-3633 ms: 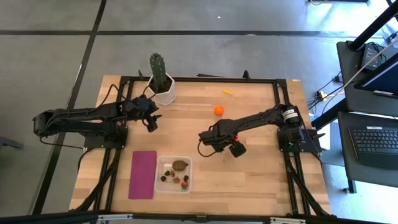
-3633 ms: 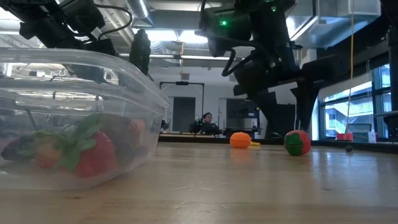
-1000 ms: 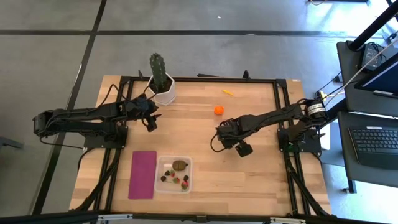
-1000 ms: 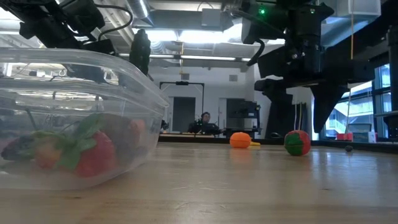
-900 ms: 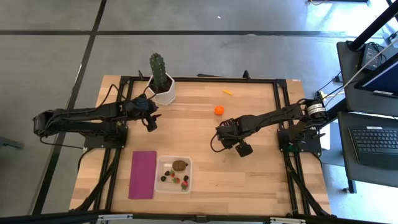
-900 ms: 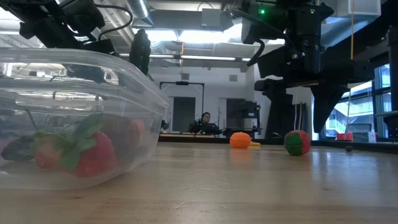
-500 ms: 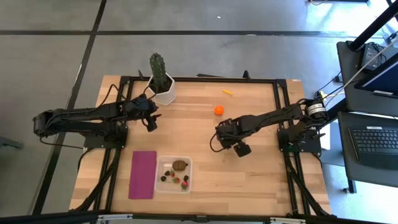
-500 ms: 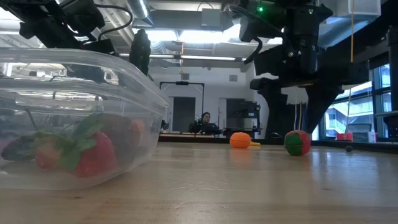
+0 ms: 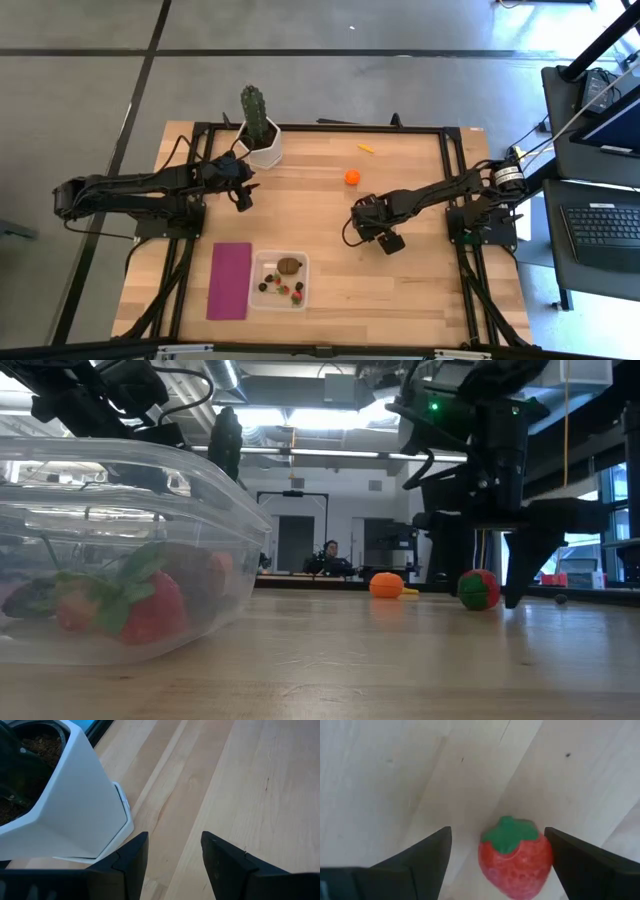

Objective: Pick and placing Produce into tupperware
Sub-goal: Put the strawberry into the transparent bin

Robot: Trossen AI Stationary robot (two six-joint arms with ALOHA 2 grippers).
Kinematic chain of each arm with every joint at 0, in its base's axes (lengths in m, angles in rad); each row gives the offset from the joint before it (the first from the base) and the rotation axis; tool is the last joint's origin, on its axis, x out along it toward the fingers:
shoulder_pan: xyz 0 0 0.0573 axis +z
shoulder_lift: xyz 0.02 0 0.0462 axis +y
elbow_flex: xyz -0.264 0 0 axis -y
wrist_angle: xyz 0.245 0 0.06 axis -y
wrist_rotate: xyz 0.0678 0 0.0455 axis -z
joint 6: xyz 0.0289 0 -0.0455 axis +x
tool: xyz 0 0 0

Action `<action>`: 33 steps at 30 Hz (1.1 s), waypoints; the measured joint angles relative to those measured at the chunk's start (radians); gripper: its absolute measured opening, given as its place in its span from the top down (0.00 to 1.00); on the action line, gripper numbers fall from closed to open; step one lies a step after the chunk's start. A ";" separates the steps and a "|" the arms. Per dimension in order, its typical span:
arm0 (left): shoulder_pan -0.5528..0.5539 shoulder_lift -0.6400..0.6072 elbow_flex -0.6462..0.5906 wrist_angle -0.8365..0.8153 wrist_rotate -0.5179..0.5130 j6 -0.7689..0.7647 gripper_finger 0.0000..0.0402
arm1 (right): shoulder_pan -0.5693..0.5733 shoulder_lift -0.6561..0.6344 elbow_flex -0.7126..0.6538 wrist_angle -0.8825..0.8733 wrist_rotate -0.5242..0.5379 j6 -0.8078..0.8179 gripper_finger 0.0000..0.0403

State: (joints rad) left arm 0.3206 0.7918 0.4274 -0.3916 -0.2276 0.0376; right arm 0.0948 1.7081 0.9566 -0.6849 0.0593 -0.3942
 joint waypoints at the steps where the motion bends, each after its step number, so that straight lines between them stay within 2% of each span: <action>1: 0.000 0.000 0.000 0.000 0.000 0.000 0.56 | 0.000 0.000 -0.005 0.000 0.000 0.000 0.22; 8: 0.000 0.000 0.000 0.000 0.000 0.000 0.56 | 0.000 0.000 -0.032 0.005 -0.004 0.001 0.31; 17: 0.000 0.000 0.000 0.000 0.000 0.000 0.56 | 0.001 -0.001 -0.034 0.002 -0.010 0.005 0.50; 22: 0.000 0.000 0.000 0.000 0.000 0.000 0.56 | 0.001 0.000 -0.025 -0.005 -0.004 0.083 0.51; 27: 0.000 0.000 0.000 0.000 0.000 0.000 0.56 | -0.011 0.002 0.069 0.003 0.003 0.201 0.50; 33: 0.000 0.000 0.000 0.001 0.000 0.000 0.56 | -0.083 0.002 0.279 0.099 -0.001 0.368 0.50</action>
State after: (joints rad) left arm 0.3204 0.7918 0.4274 -0.3906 -0.2276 0.0376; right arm 0.0121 1.7096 1.2356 -0.5855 0.0579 -0.0266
